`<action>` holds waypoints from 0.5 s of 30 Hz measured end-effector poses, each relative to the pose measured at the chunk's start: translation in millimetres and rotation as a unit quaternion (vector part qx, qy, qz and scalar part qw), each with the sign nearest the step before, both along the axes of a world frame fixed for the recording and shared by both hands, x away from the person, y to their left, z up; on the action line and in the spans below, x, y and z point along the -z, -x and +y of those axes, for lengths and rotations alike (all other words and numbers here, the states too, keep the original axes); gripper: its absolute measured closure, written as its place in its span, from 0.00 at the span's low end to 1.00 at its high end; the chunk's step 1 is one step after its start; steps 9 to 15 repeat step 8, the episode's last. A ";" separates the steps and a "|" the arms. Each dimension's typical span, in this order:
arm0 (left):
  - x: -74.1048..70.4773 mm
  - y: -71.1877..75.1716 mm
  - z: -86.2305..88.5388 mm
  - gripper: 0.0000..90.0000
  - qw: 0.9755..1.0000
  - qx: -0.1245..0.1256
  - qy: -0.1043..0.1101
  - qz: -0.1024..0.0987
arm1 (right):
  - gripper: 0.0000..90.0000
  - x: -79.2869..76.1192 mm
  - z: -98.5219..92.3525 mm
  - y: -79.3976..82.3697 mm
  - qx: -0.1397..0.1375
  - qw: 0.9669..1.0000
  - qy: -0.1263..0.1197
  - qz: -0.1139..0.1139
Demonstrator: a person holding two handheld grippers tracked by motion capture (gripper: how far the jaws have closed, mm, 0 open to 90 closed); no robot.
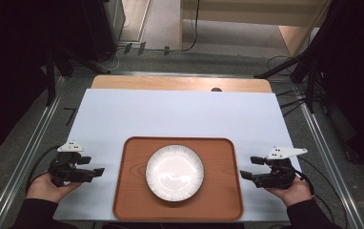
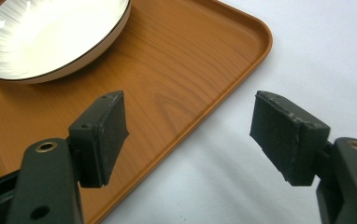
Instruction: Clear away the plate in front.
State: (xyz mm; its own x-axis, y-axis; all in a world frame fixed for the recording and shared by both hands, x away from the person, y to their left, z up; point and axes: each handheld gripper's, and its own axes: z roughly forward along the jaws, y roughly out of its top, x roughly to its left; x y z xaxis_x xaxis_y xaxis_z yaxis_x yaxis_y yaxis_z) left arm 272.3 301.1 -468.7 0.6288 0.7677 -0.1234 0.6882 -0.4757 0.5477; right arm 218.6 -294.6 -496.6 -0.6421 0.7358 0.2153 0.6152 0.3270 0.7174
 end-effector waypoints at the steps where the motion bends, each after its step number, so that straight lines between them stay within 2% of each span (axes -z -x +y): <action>1: -0.1 0.1 0.0 0.31 1.000 -0.001 0.000 -0.001 | 0.31 0.0 0.1 0.0 0.000 1.000 -0.001 0.000; 15: 0.3 -0.4 0.0 0.30 1.000 -0.001 0.001 0.002 | 0.31 0.0 0.1 0.0 0.002 1.000 0.000 0.001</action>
